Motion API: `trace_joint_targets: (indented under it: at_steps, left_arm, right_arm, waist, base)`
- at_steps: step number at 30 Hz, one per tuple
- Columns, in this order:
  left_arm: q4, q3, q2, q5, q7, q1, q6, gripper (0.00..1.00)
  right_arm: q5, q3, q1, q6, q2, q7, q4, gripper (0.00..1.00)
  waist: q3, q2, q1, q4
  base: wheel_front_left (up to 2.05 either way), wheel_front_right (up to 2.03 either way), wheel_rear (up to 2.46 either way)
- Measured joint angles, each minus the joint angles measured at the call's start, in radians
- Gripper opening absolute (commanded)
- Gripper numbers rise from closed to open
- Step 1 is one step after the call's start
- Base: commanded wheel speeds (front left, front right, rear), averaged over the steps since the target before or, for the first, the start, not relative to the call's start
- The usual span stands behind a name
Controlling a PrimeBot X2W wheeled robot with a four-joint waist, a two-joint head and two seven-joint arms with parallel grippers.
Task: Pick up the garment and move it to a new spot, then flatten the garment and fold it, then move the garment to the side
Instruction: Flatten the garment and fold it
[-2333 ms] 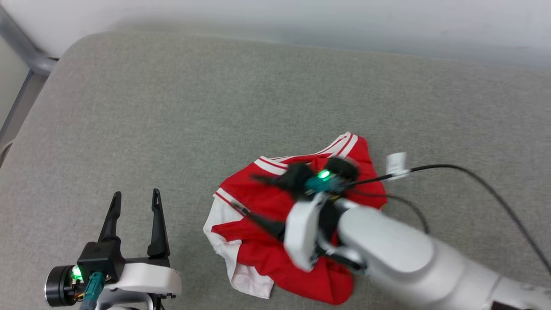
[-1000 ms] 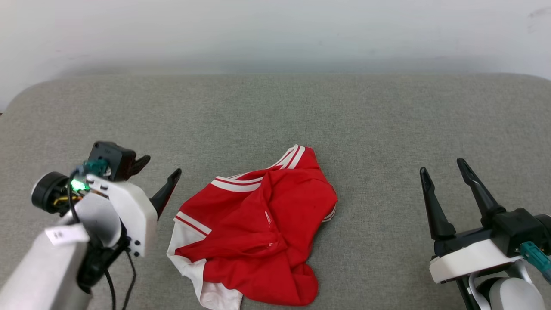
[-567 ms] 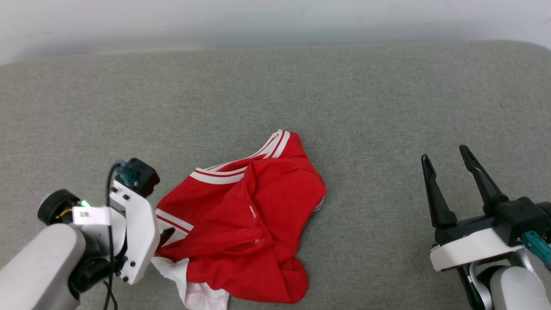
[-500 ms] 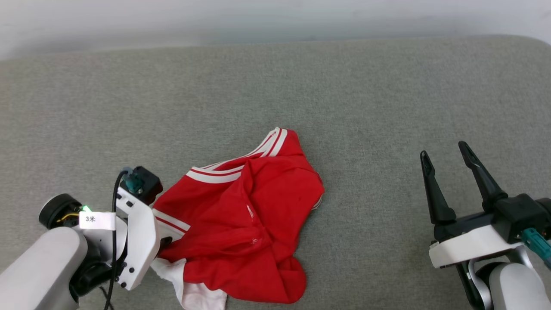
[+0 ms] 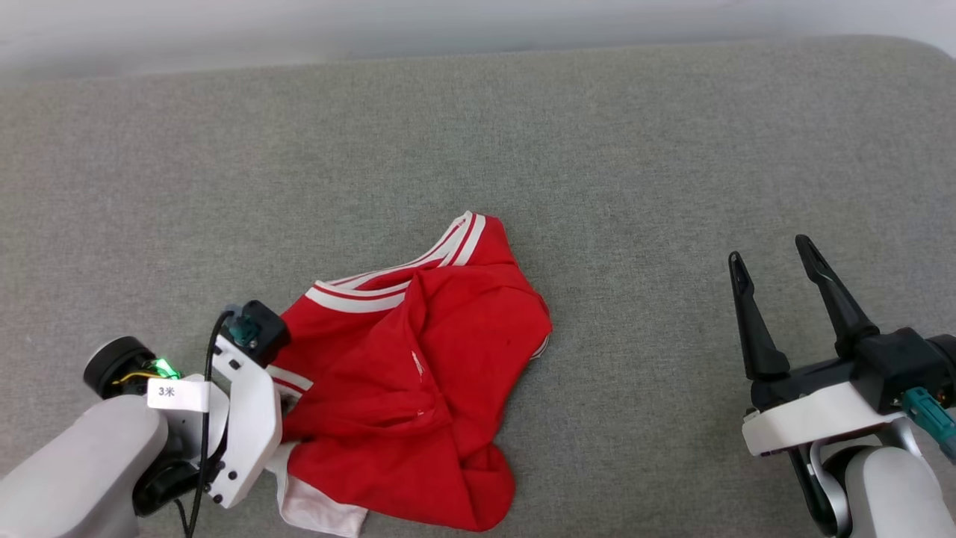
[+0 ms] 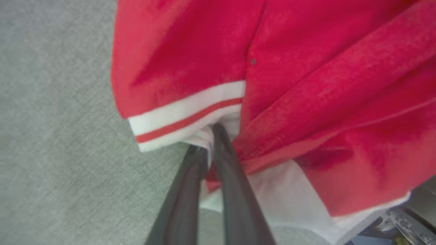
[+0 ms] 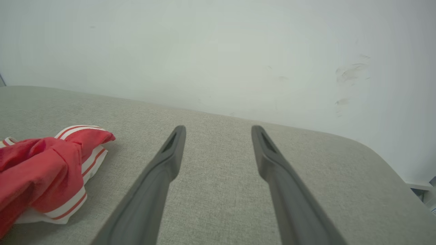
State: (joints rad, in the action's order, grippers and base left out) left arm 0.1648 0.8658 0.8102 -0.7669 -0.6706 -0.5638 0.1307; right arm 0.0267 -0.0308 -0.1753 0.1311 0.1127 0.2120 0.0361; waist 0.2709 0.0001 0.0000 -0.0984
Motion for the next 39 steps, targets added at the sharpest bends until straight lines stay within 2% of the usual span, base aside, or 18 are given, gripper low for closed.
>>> trace_joint_targets:
  at_steps: [5,9,12,19,23,31,38,39]
  left_arm:
    - [-0.015,0.016,-0.002,0.023,0.117,-0.037,0.0,0.0]
    - [-0.075,-0.01,0.009,0.038,0.2,-0.058,0.0,0.0]
    - [-0.136,-0.032,0.029,0.053,0.238,-0.059,-0.019,0.0]
    - [-0.274,-0.08,0.085,0.066,0.26,-0.063,-0.075,0.0]
    - [-0.291,-0.103,0.115,0.058,0.262,-0.064,-0.094,0.0]
    - [-0.156,-0.137,0.151,0.045,0.279,-0.075,-0.103,0.0]
    - [0.068,-0.155,0.151,0.01,0.301,-0.079,-0.087,0.0]
    - [0.177,-0.16,0.13,-0.014,0.318,-0.08,-0.072,0.0]
  right_arm:
    - [0.0,0.008,0.015,0.0,-0.003,0.008,0.01,1.0]
    - [0.002,0.021,0.037,0.0,-0.006,0.009,0.014,1.0]
    - [0.003,0.033,0.054,0.0,-0.008,0.009,0.013,1.0]
    - [0.004,0.053,0.075,0.0,-0.013,0.009,-0.002,1.0]
    - [0.004,0.053,0.076,0.0,-0.015,0.009,-0.008,1.0]
    - [0.0,0.04,0.039,0.0,-0.016,0.008,-0.019,1.0]
    - [-0.007,0.047,0.01,0.0,-0.013,0.009,-0.026,1.0]
    - [-0.009,0.053,0.006,0.0,-0.011,0.011,-0.027,1.0]
  waist:
    - [-0.037,0.0,0.0,0.012]
    - [-0.074,0.0,0.0001,0.024]
    - [-0.099,0.0,0.0,0.034]
    - [-0.119,0.0,0.0,0.055]
    - [-0.103,0.0,0.0,0.056]
    - [-0.036,0.0,0.0001,0.037]
    - [0.039,0.0,0.0001,0.01]
    - [0.065,0.0,0.0001,0.001]
  base:
    - [0.0,0.0,0.0]
    - [0.0,0.0,0.0]
    - [0.0,0.0,0.0]
    - [0.0,0.0,0.0]
    - [0.0,0.0,0.0]
    - [0.0,0.0,0.0]
    - [0.0,0.0,0.0]
    - [0.0,0.0,0.0]
